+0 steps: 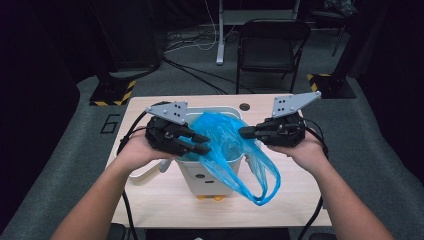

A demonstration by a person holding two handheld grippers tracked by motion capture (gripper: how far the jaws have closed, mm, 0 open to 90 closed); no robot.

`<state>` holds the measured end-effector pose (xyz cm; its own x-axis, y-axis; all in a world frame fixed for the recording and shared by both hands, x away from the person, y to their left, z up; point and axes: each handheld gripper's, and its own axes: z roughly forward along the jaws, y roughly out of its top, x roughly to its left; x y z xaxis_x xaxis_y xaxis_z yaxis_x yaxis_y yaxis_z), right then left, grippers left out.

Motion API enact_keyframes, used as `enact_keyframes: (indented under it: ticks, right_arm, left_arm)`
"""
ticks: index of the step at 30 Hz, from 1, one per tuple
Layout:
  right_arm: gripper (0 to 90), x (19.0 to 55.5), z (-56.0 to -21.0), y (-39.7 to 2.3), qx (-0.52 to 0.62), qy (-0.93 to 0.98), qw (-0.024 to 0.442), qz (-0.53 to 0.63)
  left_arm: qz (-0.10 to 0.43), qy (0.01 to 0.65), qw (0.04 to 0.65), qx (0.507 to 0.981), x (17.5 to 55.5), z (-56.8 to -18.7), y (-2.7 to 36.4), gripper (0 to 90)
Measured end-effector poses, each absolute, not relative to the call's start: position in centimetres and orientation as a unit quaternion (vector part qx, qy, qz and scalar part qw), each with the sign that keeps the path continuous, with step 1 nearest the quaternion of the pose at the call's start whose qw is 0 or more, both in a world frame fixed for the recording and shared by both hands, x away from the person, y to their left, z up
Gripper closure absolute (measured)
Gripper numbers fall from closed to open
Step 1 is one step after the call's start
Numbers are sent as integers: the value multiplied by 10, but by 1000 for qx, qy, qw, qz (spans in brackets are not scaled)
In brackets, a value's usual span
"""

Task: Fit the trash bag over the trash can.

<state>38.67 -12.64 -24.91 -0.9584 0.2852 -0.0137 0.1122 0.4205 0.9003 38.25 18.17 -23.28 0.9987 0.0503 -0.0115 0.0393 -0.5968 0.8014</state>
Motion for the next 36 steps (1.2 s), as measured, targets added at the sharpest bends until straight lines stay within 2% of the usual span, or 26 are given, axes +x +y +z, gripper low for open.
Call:
enact_keyframes:
  ticks: [2, 4, 11, 22, 36]
  right_arm:
    - [881, 386, -249, -127, 117, 838, 84, 525]
    - [881, 384, -248, -128, 117, 838, 84, 526]
    - [881, 384, -248, -132, 122, 837, 89, 525]
    - [885, 406, -256, -148, 170, 826, 91, 529]
    - [885, 421, -277, -155, 205, 831, 83, 510]
  left_arm:
    - [11, 23, 450, 893, 381, -232, 189, 872]
    - [19, 25, 444, 895, 379, -231, 194, 890]
    - [45, 52, 456, 887, 384, -231, 219, 893]
    - [77, 134, 475, 866, 410, -236, 265, 894]
    - [68, 189, 480, 854, 430, -256, 284, 893]
